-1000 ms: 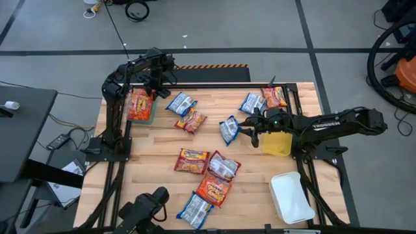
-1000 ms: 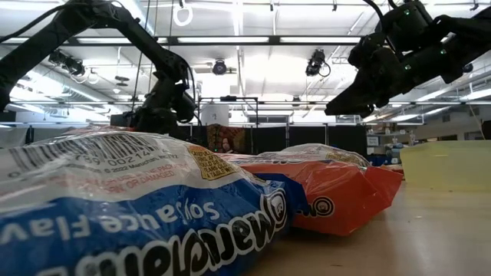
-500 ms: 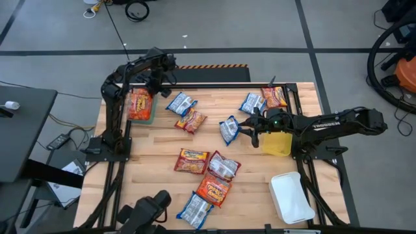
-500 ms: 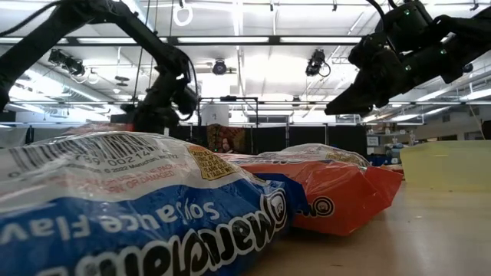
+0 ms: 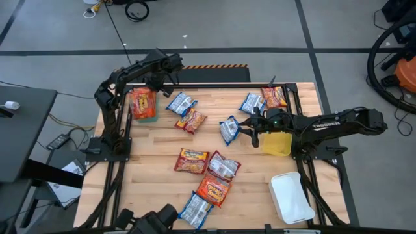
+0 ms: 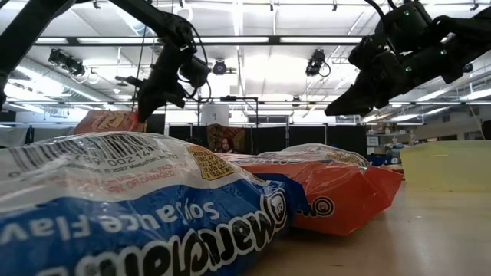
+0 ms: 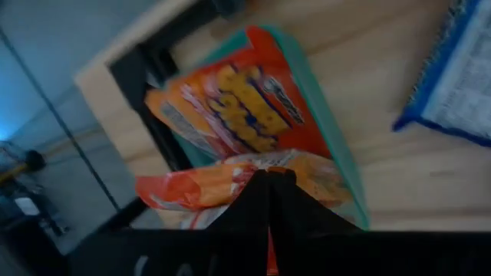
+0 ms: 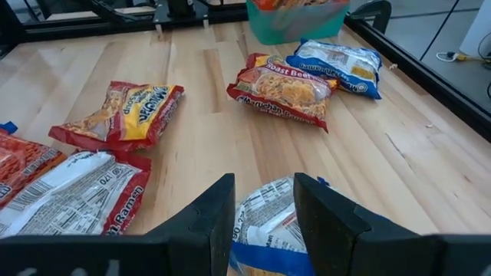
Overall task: Sort Maruchan noodles
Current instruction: Adjust the orange noodle pack
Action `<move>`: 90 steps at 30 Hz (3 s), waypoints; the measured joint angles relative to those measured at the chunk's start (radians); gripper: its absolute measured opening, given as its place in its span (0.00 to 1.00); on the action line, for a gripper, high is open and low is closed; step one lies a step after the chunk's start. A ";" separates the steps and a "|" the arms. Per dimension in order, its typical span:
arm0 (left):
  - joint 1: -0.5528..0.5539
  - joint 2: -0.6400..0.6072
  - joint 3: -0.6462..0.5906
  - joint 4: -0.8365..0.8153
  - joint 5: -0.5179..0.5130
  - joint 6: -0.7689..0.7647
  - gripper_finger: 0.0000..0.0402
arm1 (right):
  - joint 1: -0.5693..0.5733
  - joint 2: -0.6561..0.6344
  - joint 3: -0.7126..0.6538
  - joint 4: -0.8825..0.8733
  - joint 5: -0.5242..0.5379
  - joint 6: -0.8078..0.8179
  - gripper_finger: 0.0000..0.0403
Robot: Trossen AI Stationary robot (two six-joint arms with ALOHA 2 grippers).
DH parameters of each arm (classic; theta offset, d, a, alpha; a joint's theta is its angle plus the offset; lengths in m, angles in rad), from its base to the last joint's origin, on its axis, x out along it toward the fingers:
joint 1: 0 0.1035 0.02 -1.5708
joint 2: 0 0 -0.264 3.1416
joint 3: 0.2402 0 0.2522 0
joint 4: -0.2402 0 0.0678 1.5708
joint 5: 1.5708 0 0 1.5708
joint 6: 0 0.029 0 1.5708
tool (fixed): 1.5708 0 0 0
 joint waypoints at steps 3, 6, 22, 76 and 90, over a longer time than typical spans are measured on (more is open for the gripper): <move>0.011 0.000 0.000 0.056 -0.065 -0.010 0.00 | 0.000 0.000 0.000 -0.014 0.000 0.002 0.35; 0.025 0.000 0.000 0.043 -0.056 -0.002 0.00 | 0.000 0.000 0.000 -0.028 -0.004 0.003 0.35; 0.003 -0.063 0.140 -0.018 0.155 0.007 0.19 | 0.000 0.000 0.000 -0.045 -0.019 0.011 0.35; 0.100 -0.386 -0.824 0.581 0.356 -0.417 0.07 | 0.082 0.000 0.000 -0.080 0.080 0.274 0.35; 0.158 -0.391 -0.828 0.679 0.364 -0.368 0.07 | 0.082 0.000 0.000 -0.080 0.062 0.274 0.35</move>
